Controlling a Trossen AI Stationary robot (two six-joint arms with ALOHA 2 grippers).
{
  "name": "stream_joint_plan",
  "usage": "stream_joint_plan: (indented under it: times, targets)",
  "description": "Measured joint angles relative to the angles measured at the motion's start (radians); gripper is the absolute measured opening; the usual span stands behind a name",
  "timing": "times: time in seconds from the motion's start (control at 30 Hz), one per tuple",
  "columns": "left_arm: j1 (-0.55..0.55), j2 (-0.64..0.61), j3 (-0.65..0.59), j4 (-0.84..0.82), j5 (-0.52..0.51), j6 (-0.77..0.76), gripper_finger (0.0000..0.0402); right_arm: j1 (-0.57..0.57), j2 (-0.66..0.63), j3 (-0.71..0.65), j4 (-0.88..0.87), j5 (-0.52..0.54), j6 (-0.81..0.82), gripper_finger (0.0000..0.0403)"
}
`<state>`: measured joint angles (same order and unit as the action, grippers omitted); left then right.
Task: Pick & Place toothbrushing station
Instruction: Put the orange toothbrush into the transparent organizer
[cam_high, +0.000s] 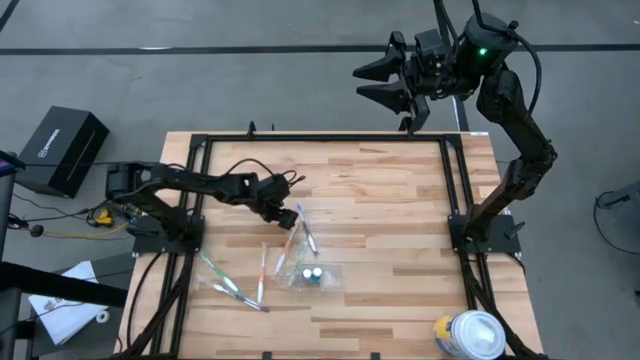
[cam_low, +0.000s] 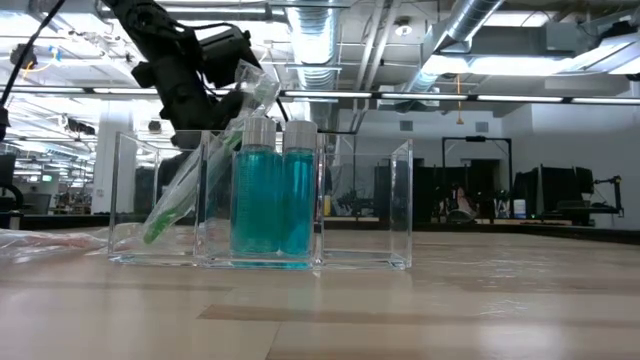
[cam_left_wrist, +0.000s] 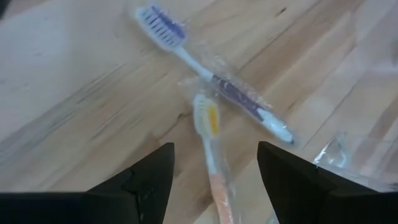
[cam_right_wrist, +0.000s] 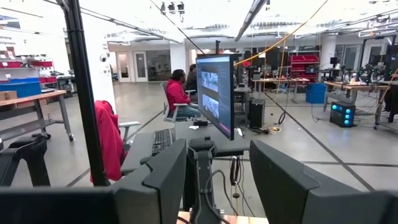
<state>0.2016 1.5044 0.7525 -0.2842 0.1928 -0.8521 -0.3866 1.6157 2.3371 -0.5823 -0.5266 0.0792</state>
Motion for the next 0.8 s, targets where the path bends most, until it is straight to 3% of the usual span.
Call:
stream_joint_plan:
  times: [0.8]
  targets:
    - [-0.003,0.181,0.022,0.144,0.075,0.003,0.0219,-0.002,0.003,0.000,0.001,0.000,0.000,0.0169]
